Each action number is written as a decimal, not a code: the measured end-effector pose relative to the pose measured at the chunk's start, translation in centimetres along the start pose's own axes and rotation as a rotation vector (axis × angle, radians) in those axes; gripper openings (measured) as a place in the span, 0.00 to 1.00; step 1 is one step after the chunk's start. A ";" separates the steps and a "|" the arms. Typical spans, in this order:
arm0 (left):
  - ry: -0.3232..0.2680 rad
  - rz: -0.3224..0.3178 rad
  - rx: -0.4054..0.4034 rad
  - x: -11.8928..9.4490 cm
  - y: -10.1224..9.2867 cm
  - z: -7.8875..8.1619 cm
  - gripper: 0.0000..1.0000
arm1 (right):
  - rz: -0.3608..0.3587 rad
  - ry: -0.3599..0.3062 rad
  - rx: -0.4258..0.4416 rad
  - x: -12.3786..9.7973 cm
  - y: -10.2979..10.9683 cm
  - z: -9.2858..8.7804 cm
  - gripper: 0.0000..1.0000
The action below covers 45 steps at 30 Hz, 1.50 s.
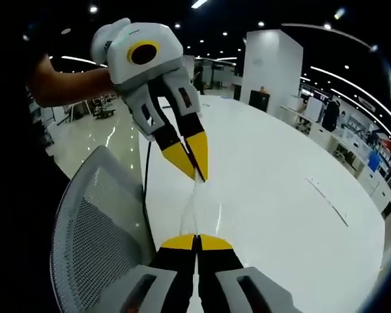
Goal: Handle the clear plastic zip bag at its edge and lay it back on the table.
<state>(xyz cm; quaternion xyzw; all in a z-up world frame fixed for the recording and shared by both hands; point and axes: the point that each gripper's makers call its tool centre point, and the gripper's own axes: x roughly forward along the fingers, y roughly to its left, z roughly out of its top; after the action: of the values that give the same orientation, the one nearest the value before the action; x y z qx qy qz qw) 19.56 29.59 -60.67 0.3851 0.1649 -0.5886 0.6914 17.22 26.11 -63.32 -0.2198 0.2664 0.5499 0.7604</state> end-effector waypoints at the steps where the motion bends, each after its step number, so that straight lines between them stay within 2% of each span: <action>1: 0.008 -0.018 0.010 0.1 -0.3 -0.2 0.00 | 0.000 0.003 0.001 0.0 0.0 0.0 0.00; 2: 0.020 -0.021 0.018 0.1 -0.4 -0.5 0.00 | -0.003 0.003 0.000 0.0 -0.1 0.0 0.00; 8: 0.005 -0.031 0.006 -0.1 -0.9 -0.3 0.01 | -0.014 0.004 0.007 -0.2 -0.4 0.0 0.00; 13: -0.033 0.010 0.048 -0.6 -0.5 0.9 0.15 | -0.023 0.019 0.011 0.0 -0.7 -0.1 0.00; 15: -0.029 0.013 0.059 -0.6 -0.5 1.1 0.17 | -0.026 0.020 0.010 0.0 -0.8 -0.1 0.00; 18: -0.027 0.010 0.083 -0.6 -0.6 1.6 0.14 | -0.032 0.022 0.021 0.1 -0.9 0.0 0.00; 20: -0.042 -0.011 0.110 -0.4 -1.2 2.6 0.13 | -0.032 0.021 0.028 0.1 -1.0 0.1 0.00; 24: -0.052 -0.030 0.146 0.5 -2.0 3.5 0.13 | -0.033 0.021 0.036 0.1 -1.1 0.0 0.00; 30: -0.047 -0.048 0.186 1.7 -2.9 3.8 0.11 | -0.044 0.015 0.049 -0.1 -1.4 0.2 0.00; 32: -0.043 -0.043 0.196 2.0 -3.0 3.8 0.11 | -0.047 0.012 0.059 -0.2 -1.5 0.4 0.00; 35: 0.008 0.005 0.278 2.7 -2.7 3.3 0.11 | -0.059 0.004 0.066 -0.5 -1.7 0.8 0.00; 38: 0.030 0.043 0.315 3.2 -2.4 3.1 0.11 | -0.066 0.000 0.072 -0.6 -1.8 1.2 0.00; 41: 0.054 0.101 0.355 3.3 -1.7 3.1 0.05 | -0.076 0.006 0.079 -0.7 -1.9 1.2 0.00; 45: 0.057 0.078 0.349 3.5 -2.3 2.9 0.00 | -0.097 -0.006 0.090 -1.0 -2.2 1.6 0.00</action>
<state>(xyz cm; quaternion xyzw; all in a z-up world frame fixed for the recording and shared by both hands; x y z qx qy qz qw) 17.60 25.10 -61.95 0.5217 0.0649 -0.5699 0.6314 19.33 25.75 -61.42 -0.1965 0.2778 0.5007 0.7960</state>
